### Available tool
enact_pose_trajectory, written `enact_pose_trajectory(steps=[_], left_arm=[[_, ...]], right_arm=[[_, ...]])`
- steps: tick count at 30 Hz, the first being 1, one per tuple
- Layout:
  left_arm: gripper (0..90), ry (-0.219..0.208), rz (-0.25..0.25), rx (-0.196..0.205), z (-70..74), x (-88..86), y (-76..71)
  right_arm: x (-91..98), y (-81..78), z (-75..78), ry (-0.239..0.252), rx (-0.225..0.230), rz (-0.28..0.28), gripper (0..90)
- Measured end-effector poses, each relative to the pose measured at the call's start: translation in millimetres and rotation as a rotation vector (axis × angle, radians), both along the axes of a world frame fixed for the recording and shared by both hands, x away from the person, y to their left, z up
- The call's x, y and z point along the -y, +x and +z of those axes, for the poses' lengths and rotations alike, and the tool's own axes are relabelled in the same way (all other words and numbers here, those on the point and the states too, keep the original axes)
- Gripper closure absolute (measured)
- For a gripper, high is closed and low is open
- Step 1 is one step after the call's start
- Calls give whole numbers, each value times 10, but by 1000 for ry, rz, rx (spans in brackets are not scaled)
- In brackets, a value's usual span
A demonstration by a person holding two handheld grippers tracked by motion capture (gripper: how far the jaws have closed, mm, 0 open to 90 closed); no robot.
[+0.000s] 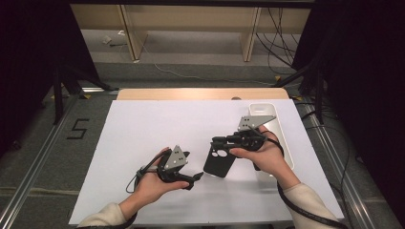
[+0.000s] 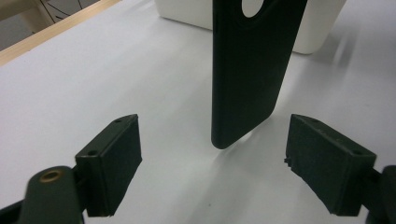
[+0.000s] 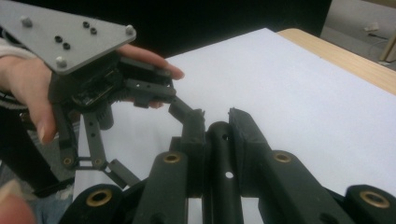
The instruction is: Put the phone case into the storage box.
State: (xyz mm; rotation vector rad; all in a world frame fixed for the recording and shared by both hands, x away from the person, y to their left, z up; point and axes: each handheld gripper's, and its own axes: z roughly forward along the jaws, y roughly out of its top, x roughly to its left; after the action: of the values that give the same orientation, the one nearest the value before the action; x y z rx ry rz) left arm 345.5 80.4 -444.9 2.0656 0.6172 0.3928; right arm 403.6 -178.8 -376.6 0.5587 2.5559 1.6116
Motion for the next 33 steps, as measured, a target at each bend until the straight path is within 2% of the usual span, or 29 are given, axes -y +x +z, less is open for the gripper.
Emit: enact_pose_trajectory(steps=[10, 14, 27, 33], left_arm=[[198, -7, -32, 3, -7, 23, -10], [259, 4, -54, 27, -19, 37, -9], [302, 0, -85, 35, -50, 65, 22], [341, -29, -111, 28, -68, 102, 52]], right_arm=[[-19, -24, 32, -30, 11, 61, 778], [-28, -35, 51, -41, 14, 88, 777], [-61, -57, 72, -38, 8, 109, 777], [-88, -71, 78, -33, 6, 123, 777]])
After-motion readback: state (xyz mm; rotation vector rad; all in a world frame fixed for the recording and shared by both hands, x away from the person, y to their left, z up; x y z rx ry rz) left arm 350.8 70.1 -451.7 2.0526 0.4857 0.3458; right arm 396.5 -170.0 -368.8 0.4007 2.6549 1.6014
